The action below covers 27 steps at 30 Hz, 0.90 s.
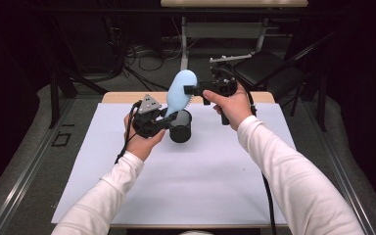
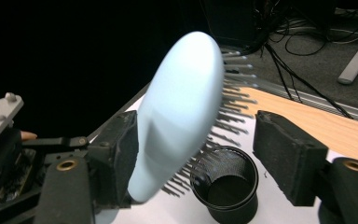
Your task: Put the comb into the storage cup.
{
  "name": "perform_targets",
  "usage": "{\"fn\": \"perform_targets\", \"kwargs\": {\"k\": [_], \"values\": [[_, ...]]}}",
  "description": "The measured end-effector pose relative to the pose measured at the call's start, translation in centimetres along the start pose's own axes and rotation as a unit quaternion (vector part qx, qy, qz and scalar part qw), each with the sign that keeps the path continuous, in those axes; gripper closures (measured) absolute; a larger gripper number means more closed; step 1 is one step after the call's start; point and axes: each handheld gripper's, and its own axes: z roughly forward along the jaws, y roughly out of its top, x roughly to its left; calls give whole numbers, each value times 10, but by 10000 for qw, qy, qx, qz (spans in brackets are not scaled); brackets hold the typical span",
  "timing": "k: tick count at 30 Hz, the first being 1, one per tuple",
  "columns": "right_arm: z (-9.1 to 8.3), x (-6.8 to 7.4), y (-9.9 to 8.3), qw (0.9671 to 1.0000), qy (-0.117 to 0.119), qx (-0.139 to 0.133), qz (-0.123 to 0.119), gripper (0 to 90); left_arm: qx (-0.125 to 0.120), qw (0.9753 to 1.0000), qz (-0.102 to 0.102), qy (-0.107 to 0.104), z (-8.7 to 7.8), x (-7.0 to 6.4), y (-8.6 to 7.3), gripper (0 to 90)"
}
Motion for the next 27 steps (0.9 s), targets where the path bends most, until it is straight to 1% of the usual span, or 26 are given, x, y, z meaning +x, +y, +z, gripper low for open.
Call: {"fn": "perform_targets", "kwargs": {"k": [6,11,18,27], "values": [[5,-1,-2,9997,115,49,201,331,-37,10000,28,-20,2,-4,1,698],[6,-2,-3,9994,140,54,306,340,-27,10000,78,-44,2,-5,1,698],[6,-6,-4,9985,197,54,506,349,-36,9999,74,-93,3,-8,1,698],[6,-7,-4,9976,292,25,634,330,-47,9999,84,-124,5,-10,2,698]]}}
